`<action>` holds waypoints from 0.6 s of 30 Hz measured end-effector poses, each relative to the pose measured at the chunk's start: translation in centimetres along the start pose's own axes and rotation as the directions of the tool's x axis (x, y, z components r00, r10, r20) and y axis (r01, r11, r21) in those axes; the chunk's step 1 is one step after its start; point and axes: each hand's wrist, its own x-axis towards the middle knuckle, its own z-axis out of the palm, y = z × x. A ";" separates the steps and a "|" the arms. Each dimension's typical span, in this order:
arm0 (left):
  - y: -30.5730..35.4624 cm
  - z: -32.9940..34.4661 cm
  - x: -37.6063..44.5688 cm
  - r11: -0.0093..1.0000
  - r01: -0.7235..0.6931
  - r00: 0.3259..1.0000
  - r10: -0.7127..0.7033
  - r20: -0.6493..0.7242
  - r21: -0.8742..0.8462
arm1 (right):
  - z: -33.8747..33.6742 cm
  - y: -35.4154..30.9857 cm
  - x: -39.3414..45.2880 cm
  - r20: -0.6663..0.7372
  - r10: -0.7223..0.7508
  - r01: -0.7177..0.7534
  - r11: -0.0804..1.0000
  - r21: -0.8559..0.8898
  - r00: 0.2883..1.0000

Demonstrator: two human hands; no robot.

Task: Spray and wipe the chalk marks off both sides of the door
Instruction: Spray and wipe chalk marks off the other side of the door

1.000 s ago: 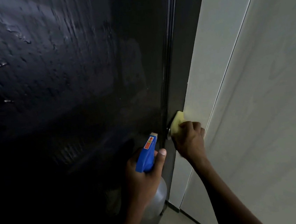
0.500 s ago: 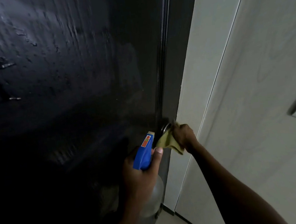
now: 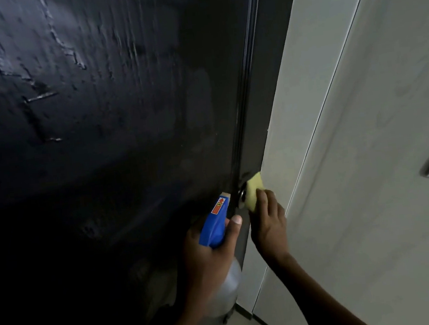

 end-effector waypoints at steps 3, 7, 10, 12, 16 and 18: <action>0.2 0.1 0.1 0.999 0.025 1.000 -0.025 0.011 -0.021 | -2.0 -0.1 1.2 0.129 -0.004 0.022 0.990 -0.141 0.992; 0.0 0.6 0.2 1.000 -0.029 0.999 0.029 0.018 0.007 | -5.0 -3.4 6.1 0.485 0.127 0.127 0.880 -0.458 0.865; 0.3 0.9 -0.2 0.998 -0.048 0.998 0.049 0.042 -0.042 | -5.4 -4.5 9.7 0.693 0.200 0.102 0.924 -0.369 0.693; 0.4 0.9 -0.7 0.996 -0.075 0.995 0.078 0.060 -0.052 | -6.0 -5.0 11.1 0.775 0.262 0.044 0.936 -0.349 0.575; 0.6 0.4 -1.8 0.997 -0.017 0.996 0.023 0.081 -0.070 | -7.8 -4.0 12.4 0.848 0.324 -0.308 0.930 -0.203 0.420; 0.4 0.3 -2.1 0.996 -0.063 0.993 0.068 0.092 -0.056 | -7.9 -3.4 12.1 0.849 0.311 -0.407 0.904 -0.127 0.427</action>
